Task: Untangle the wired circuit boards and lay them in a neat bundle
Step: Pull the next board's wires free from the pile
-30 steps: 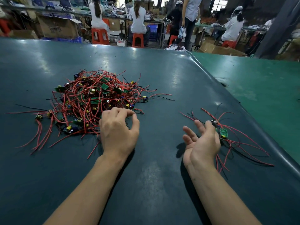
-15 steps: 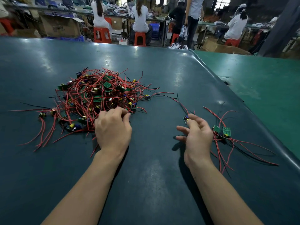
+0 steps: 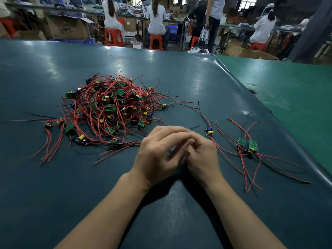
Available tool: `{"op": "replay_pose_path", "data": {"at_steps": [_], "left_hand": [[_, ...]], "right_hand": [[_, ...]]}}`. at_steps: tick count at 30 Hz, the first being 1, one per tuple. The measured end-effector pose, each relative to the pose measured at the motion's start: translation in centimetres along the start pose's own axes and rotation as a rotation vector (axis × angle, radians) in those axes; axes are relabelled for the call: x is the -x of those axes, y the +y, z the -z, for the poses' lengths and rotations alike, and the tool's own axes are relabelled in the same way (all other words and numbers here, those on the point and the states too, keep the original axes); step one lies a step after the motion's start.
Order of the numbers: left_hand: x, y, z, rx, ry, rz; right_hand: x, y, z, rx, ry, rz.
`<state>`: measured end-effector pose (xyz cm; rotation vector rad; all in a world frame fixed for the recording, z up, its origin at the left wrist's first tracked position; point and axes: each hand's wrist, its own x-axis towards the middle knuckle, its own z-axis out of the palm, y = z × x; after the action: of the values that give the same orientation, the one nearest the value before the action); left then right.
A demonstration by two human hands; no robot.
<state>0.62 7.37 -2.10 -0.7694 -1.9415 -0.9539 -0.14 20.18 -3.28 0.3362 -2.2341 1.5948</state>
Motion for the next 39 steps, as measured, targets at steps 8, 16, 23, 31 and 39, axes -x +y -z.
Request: {"op": "replay_pose_path", "data": {"at_steps": [8,16,23,31,39], "left_hand": [[0.6,-2.6,0.9,-0.429,-0.449,0.578],[0.4,-3.9,1.6,-0.457,-0.264,0.602],[-0.3,-4.2,1.8,-0.353,-0.074,0.689],[0.4,0.2,0.0,0.216,-0.137,0.222],[-0.2,-0.8,-0.1,0.380,0.082,0.597]], "right_hand": [[-1.3,0.1,0.8,-0.519,0.318,-0.243],[-1.8,-0.8,2.1,-0.999,0.344,-0.450],[-1.8,-1.2,4.0,-1.467,0.066,-0.608],[-1.8,-1.5,3.4,-1.259,-0.020,-0.573],[-1.4,-0.9,2.2,-0.691,-0.061,-0.353]]}}
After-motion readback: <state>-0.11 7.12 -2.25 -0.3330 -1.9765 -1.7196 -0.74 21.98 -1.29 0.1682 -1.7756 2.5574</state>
